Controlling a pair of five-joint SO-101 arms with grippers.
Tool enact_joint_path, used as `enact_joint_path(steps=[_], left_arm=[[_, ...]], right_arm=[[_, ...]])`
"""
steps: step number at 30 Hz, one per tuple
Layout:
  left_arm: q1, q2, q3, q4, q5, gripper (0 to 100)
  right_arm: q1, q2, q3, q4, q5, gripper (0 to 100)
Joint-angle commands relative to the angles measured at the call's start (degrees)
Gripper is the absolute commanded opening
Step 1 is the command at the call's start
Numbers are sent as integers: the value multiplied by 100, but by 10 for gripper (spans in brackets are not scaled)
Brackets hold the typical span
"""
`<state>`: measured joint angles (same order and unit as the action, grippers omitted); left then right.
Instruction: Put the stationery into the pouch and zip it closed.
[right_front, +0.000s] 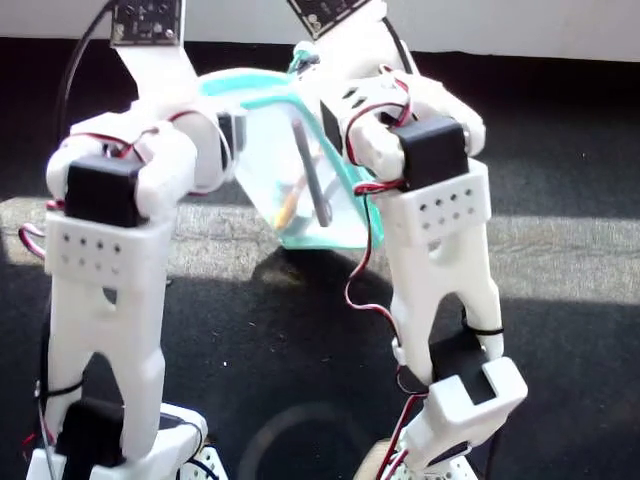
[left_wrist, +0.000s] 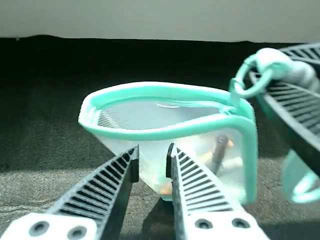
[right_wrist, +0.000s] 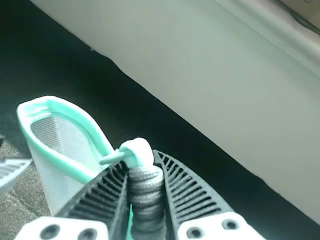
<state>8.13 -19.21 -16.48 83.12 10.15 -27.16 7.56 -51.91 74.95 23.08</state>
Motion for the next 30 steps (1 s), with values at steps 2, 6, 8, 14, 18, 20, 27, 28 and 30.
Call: enact_joint_path(steps=[2,6,8,14,18,20,27,28,30], left_arm=[[488,-163,-189,79,378,123],[338,224,-198,62,897,178],[233,453,-233,26,1046,215],[-470,1059,-198,-651,1081,224],[-936,1200,-242,-958,1081,224],[-971,1059,-251,-1002,1090,224],[-268,321,-198,-888,1099,225],[-101,286,-189,-879,1081,226],[48,374,-189,-879,1081,225]], right_arm=[[48,13,-295,-453,62,5],[48,-22,-303,-444,62,5],[66,-31,-347,-418,62,5],[75,-22,-901,-400,62,5],[330,-22,-1051,-400,70,5],[462,-22,-1024,-400,70,5],[514,22,-989,-418,70,5],[514,22,-989,-426,70,5],[514,13,-998,-444,70,5]])
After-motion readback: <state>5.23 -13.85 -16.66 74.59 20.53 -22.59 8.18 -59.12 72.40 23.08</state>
